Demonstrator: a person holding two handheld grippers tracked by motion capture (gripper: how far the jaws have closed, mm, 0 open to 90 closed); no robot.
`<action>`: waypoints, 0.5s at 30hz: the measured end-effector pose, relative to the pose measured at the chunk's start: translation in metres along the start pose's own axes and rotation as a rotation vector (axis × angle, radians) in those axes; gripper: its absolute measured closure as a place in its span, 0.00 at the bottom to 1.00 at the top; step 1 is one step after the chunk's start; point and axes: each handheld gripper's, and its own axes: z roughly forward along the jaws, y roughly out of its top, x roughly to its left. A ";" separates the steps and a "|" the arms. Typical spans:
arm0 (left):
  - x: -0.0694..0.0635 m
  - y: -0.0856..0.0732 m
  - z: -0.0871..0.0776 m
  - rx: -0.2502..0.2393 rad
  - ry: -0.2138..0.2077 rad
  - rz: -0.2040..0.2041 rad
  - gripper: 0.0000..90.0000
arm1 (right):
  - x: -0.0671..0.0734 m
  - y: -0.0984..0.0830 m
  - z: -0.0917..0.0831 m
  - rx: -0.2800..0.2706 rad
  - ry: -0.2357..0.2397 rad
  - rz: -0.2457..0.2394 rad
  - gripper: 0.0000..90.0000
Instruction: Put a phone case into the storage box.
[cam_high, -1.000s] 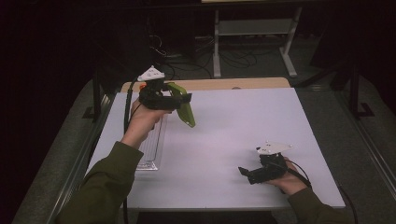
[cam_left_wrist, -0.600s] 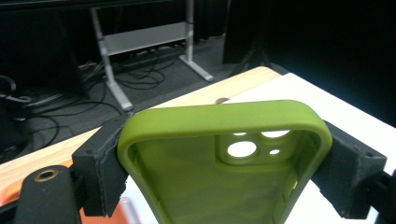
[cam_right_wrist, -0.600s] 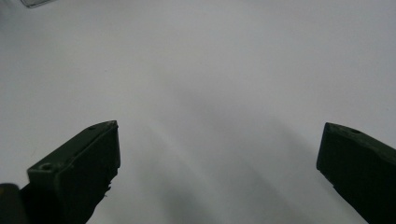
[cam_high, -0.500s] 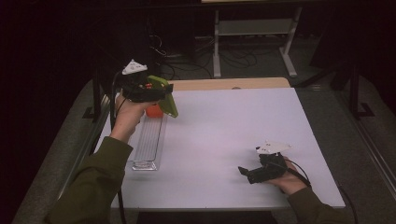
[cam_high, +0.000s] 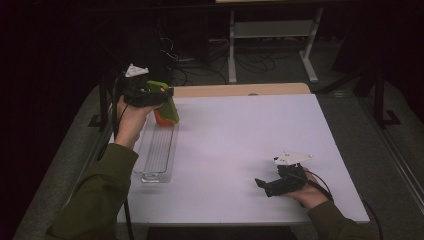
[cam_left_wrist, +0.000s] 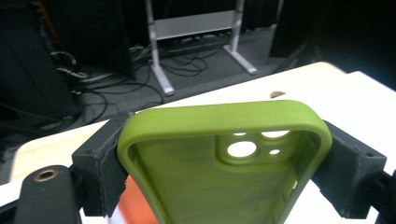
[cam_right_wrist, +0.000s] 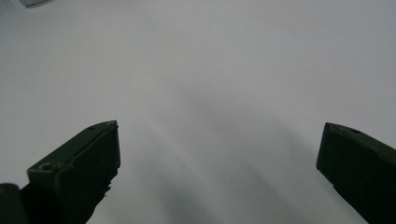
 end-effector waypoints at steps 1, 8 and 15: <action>0.001 -0.001 0.001 0.005 0.012 -0.005 0.17 | 0.000 0.000 0.000 -0.001 0.000 -0.003 0.00; 0.009 -0.006 0.009 0.035 0.092 -0.051 0.16 | 0.000 0.000 -0.001 -0.001 -0.002 0.000 0.00; 0.011 -0.015 0.022 0.062 0.149 -0.072 0.16 | -0.001 0.000 -0.001 0.000 0.001 -0.003 0.00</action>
